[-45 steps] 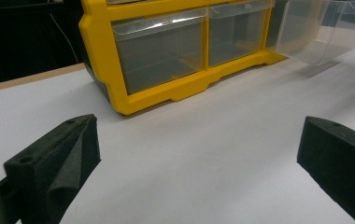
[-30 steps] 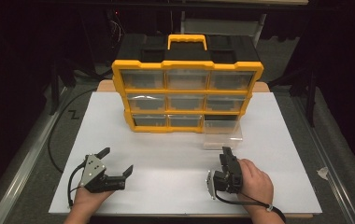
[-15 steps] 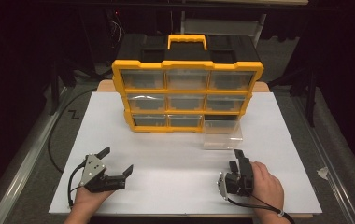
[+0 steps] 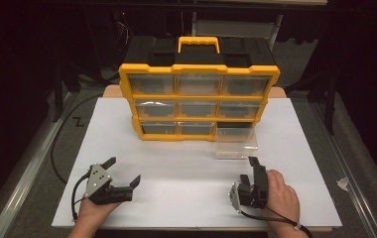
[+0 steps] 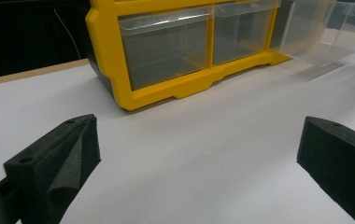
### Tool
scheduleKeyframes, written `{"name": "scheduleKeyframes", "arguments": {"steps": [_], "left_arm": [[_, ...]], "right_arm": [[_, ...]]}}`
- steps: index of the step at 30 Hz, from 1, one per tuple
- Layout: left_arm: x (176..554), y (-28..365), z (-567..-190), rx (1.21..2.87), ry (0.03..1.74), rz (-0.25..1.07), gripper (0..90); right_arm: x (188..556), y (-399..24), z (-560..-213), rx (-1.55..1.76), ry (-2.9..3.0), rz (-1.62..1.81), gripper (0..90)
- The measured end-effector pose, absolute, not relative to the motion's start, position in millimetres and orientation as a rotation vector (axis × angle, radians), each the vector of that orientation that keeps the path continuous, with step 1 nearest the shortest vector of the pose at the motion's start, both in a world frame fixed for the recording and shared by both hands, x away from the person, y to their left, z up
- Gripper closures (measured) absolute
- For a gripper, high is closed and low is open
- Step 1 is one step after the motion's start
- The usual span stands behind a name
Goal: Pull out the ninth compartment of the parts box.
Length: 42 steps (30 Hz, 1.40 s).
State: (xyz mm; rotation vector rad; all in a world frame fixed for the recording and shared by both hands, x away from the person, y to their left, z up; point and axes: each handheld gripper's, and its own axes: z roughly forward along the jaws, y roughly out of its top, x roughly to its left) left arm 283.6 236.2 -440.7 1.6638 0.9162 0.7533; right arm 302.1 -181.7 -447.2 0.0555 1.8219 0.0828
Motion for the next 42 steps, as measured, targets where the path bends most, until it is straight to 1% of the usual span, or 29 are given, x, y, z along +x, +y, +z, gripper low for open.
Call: {"name": "scheduleKeyframes", "arguments": {"steps": [2,3,18,34,42], "left_arm": [[284,236,-441,1.664,0.915,0.753,0.2],[284,236,-441,1.664,0.915,0.753,0.2],[285,236,-442,1.671,0.915,0.747,0.2],[286,234,-441,1.676,0.903,0.738,0.2],[285,235,-440,1.666,0.907,0.738,0.2]], "right_arm": [[302,-181,-447,0.04,1.813,0.073,6.4],[303,-180,-448,0.05,1.814,0.078,1.0],[302,-182,-445,0.096,1.801,0.133,0.9],[314,-202,-442,0.557,1.924,0.485,1.1],[319,-213,-435,0.804,1.951,0.754,1.1]]}}
